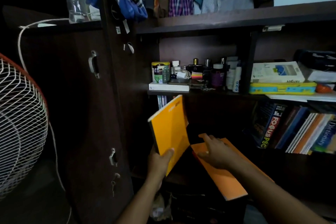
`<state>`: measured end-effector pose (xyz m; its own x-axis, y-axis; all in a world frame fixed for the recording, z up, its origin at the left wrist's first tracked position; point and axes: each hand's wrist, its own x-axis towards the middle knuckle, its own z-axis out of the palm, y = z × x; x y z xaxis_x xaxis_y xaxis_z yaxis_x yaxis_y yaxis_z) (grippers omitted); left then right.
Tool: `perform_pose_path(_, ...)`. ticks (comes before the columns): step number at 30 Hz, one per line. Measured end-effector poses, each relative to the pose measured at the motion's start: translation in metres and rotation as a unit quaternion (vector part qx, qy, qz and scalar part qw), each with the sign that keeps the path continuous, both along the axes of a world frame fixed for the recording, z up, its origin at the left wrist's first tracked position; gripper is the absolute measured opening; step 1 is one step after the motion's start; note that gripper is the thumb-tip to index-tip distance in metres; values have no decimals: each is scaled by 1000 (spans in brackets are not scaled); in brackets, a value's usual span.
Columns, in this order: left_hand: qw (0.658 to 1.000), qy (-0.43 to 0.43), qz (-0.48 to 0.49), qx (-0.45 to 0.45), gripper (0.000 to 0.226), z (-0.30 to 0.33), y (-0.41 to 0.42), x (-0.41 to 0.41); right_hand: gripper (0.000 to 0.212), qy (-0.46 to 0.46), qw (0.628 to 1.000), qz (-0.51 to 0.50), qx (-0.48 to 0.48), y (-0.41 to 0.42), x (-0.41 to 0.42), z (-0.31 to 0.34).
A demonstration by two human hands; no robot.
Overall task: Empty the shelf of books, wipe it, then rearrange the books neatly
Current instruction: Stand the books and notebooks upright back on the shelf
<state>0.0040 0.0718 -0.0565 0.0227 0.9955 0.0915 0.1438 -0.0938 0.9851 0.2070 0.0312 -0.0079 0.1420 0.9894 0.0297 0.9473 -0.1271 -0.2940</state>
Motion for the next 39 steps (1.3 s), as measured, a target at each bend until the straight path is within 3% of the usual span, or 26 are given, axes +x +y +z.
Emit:
perform_pose_path(3,995,92,20,-13,46,-15,22,-7,72,5,1000,-10,-9,25,-7,3)
perform_pose_path(8,993,94,77,-10,34,-17,30,-8,68,16,1000,2,-11,64,-12,-1)
perform_pose_path(14,988,122,77,-54,103,-35,42,-5,61,74,995,62,9,123,-11,-7)
perform_pose_path(21,992,76,87,-45,83,-27,46,-3,79,59,996,61,34,179,3,-37)
perform_pose_path(25,992,53,106,-49,68,-30,53,-1,59,17,996,44,77,178,9,-61)
perform_pose_path(29,992,51,111,-38,89,-34,55,2,41,45,993,45,101,178,11,-62)
perform_pose_path(31,993,30,108,-32,89,-31,56,3,34,66,991,13,119,178,13,-60)
perform_pose_path(35,994,21,100,-23,99,-34,55,3,39,80,989,-26,121,176,18,-60)
perform_pose_path(39,993,76,89,-2,123,-42,49,7,41,94,987,-54,116,175,18,-60)
